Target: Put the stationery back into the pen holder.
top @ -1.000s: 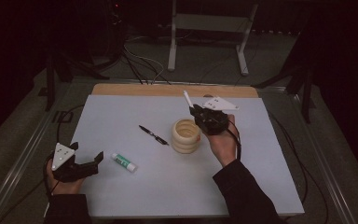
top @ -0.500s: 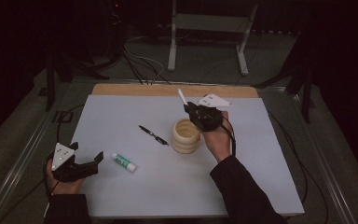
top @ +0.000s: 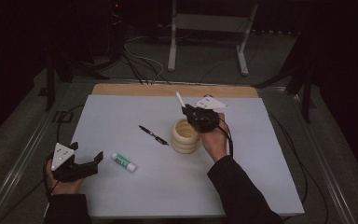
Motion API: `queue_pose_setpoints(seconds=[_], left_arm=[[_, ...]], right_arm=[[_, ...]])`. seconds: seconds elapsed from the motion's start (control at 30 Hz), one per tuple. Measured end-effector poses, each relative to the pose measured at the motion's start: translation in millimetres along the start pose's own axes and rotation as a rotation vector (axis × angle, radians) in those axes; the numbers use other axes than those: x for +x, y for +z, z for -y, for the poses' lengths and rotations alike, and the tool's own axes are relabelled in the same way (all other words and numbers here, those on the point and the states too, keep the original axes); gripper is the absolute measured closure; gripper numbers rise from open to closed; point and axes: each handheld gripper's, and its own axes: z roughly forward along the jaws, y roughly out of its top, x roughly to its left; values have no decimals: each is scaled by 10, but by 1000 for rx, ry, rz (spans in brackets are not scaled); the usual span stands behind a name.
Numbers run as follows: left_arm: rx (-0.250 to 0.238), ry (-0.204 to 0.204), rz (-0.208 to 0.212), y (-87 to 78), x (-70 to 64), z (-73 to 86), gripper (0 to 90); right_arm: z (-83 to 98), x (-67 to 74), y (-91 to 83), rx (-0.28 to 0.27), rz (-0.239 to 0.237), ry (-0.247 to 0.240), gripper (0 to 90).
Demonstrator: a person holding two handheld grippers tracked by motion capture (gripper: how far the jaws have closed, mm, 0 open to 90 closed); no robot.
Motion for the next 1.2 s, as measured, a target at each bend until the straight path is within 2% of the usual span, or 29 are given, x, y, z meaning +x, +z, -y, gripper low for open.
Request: queue_pose_setpoints(seconds=[0.27, 0.7, 1.2], left_arm=[[0, -1, 0, 0, 0, 0, 15], [2, 1, 0, 2, -2, 1, 15], [3, -1, -4, 2, -4, 1, 15]], right_arm=[[101, -3, 70, 10, -6, 7, 794], [189, 5, 75, 22, -10, 6, 793], [204, -53, -207, 6, 0, -5, 794]])
